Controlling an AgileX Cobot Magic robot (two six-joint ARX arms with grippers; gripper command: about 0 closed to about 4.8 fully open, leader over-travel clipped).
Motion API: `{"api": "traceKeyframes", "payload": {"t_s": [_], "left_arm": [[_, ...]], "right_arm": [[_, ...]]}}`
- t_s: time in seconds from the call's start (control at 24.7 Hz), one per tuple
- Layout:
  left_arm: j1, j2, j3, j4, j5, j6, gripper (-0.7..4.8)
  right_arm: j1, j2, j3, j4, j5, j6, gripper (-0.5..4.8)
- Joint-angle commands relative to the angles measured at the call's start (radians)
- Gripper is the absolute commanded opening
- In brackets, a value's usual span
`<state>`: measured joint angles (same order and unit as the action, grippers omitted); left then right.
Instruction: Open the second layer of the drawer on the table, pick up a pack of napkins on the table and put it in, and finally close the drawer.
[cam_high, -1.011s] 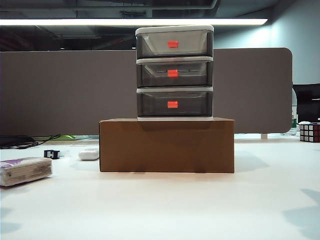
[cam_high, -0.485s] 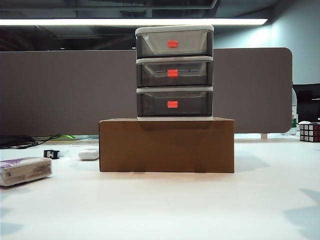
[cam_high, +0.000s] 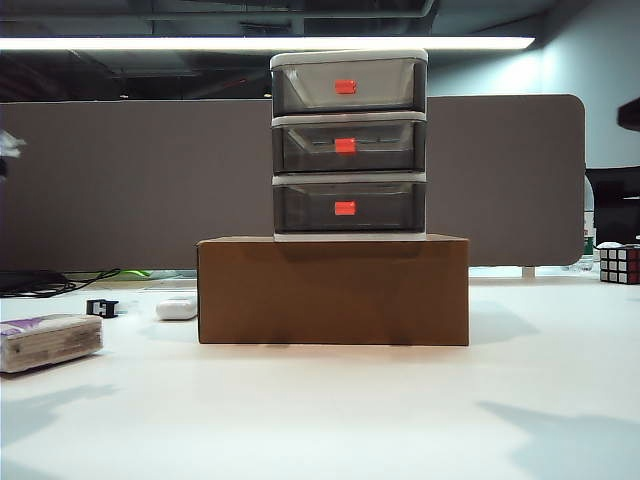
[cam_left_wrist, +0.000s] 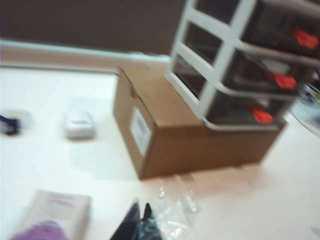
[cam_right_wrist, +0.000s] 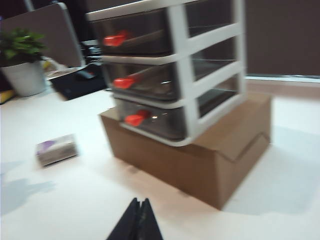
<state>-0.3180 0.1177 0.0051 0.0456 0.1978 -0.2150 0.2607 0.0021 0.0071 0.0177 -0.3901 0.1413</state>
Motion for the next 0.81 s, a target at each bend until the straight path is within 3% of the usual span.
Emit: {"api": "traceKeyframes", "payload": {"t_s": [0.04, 0.2, 0.24, 0.28, 0.36, 0.49, 0.61, 0.69, 0.73, 0.81], "left_arm": [[-0.006, 0.125, 0.003, 0.101, 0.097, -0.002, 0.00], [-0.013, 0.272, 0.003, 0.286, 0.132, 0.011, 0.64], [-0.026, 0.358, 0.003, 0.433, 0.161, 0.024, 0.95], [-0.035, 0.397, 0.003, 0.499, 0.175, 0.022, 0.94], [-0.117, 0.565, 0.010, 0.726, 0.207, -0.005, 0.94], [-0.241, 0.730, 0.053, 0.869, 0.233, -0.048, 0.94], [-0.323, 0.861, 0.114, 0.957, 0.108, -0.056, 0.91], [-0.398, 0.948, 0.185, 0.948, -0.050, -0.069, 0.88], [-0.455, 0.998, 0.222, 0.947, -0.152, -0.048, 0.89], [-0.588, 1.094, 0.295, 0.947, -0.378, 0.087, 0.88]], "right_arm": [[0.097, 0.002, -0.003, 0.022, 0.061, 0.005, -0.05], [0.203, 0.002, -0.002, 0.041, 0.140, 0.004, -0.05], [0.243, 0.008, 0.003, 0.047, 0.182, -0.004, -0.05], [0.259, 0.014, 0.010, 0.042, 0.196, -0.011, -0.05], [0.300, 0.090, 0.061, 0.039, 0.235, -0.028, -0.05], [0.304, 0.239, 0.149, 0.039, 0.227, -0.070, -0.05], [0.304, 0.420, 0.265, 0.040, 0.167, -0.193, -0.05], [0.304, 0.570, 0.360, 0.047, 0.140, -0.219, -0.05], [0.300, 0.657, 0.419, 0.046, 0.140, -0.224, -0.05], [0.284, 0.787, 0.517, 0.040, 0.087, -0.232, -0.05]]}}
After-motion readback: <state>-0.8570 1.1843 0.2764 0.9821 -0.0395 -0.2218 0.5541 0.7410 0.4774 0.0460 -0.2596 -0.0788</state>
